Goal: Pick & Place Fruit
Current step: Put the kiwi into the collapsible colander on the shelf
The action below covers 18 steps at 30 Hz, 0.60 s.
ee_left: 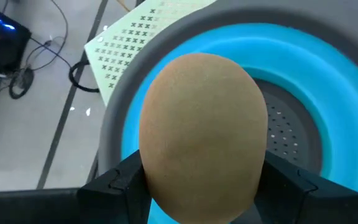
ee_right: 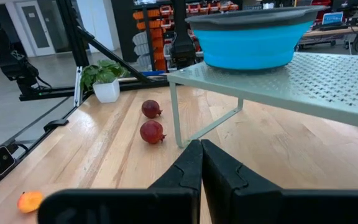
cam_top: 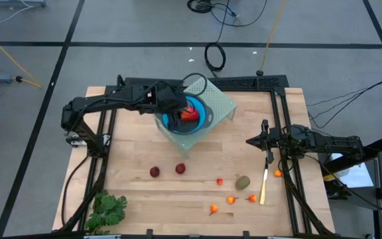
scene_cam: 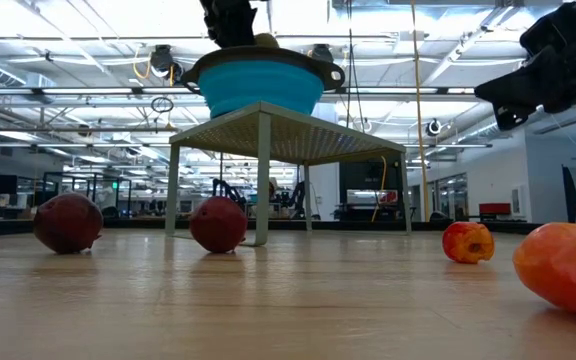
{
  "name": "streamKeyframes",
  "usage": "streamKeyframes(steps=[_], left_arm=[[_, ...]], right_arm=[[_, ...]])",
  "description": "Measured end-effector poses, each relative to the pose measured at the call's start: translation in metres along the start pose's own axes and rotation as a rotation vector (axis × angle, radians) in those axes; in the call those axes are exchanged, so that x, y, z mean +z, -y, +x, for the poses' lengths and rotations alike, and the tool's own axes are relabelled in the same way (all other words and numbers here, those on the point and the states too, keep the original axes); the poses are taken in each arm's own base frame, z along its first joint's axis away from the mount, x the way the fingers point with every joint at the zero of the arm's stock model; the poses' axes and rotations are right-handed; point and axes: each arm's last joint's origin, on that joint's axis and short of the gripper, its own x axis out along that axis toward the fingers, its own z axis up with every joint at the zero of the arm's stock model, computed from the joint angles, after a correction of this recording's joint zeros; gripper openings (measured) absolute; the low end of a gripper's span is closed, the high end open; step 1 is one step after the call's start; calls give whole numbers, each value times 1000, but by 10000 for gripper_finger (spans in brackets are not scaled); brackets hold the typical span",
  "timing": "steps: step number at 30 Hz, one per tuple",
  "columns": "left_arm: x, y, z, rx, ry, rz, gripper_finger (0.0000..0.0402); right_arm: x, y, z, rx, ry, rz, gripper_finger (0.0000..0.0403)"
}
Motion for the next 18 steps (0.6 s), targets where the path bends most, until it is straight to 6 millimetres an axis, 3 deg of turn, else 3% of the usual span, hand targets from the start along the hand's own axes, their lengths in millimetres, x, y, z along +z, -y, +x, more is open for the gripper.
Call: streamKeyframes(steps=[18], left_arm=[[1,33,-1,-131,-13,-6,218]], right_arm=[[-1,0,0,-2,-9,-3,0]])
